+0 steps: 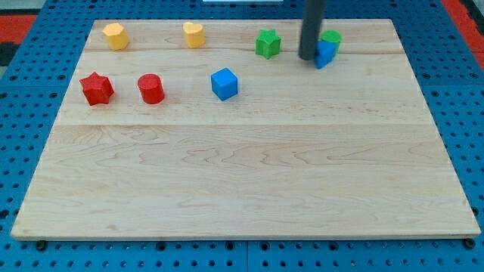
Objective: Move the blue triangle into the green circle
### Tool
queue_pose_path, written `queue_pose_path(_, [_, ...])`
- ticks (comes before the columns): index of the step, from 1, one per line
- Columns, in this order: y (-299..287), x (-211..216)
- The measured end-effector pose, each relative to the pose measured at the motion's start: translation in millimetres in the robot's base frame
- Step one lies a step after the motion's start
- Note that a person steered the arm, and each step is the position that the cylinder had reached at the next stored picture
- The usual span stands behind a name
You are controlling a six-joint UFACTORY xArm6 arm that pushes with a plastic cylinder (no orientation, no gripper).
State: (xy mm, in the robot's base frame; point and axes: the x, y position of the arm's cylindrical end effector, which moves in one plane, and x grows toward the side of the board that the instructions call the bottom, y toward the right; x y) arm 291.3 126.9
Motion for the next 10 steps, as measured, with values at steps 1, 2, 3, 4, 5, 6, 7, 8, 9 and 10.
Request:
queue_pose_path(1, [-7, 16])
queue_pose_path(2, [5, 44])
queue_pose_path(3, [39, 56])
queue_pose_path(4, [64, 45])
queue_pose_path(5, [4, 41])
queue_pose_path(6, [-19, 20])
queue_pose_path(7, [-12, 24])
queue_pose_path(8, [12, 25])
queue_pose_path(9, [72, 25])
queue_pose_path(10, [94, 17])
